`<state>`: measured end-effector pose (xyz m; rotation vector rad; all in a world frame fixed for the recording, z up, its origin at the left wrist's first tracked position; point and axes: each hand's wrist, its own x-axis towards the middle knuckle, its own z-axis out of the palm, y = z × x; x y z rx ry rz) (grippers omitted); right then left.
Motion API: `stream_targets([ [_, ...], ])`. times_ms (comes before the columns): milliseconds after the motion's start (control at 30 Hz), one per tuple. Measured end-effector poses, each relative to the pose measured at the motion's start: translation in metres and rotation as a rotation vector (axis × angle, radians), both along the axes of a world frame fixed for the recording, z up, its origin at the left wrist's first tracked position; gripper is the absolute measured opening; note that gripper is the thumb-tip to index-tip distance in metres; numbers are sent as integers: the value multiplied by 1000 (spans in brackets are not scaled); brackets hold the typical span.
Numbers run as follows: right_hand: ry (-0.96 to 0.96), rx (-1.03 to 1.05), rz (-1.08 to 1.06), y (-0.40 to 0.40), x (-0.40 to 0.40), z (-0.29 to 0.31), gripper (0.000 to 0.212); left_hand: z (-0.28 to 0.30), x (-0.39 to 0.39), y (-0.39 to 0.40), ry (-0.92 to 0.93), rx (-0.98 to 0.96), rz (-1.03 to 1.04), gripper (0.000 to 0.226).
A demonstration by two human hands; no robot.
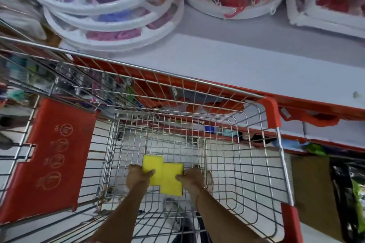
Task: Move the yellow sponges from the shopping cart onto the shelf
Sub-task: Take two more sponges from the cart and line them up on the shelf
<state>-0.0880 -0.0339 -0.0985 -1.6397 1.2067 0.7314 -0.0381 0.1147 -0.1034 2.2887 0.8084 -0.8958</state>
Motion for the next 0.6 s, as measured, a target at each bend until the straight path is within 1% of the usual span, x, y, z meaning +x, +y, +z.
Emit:
stream_targets([
  [133, -85, 40, -110, -11, -2, 22, 52, 23, 3, -7, -26, -61, 25, 61],
  [200, -144, 76, -161, -21, -2, 40, 52, 42, 6, -15, -51, -88, 1, 59],
  [333, -249, 107, -183, -46, -5, 82, 31, 81, 16, -30, -76, -155, -66, 54],
  [433, -311, 95, -174, -68, -8, 120, 28, 110, 22, -39, -123, -283, -72, 49],
  [533, -414, 120, -184, -91, -10, 163, 17, 145, 30, -51, -186, -438, -18, 37],
  [600, -481, 148, -205, -106, -10, 194, 16, 174, 35, -61, -220, -501, -52, 36],
])
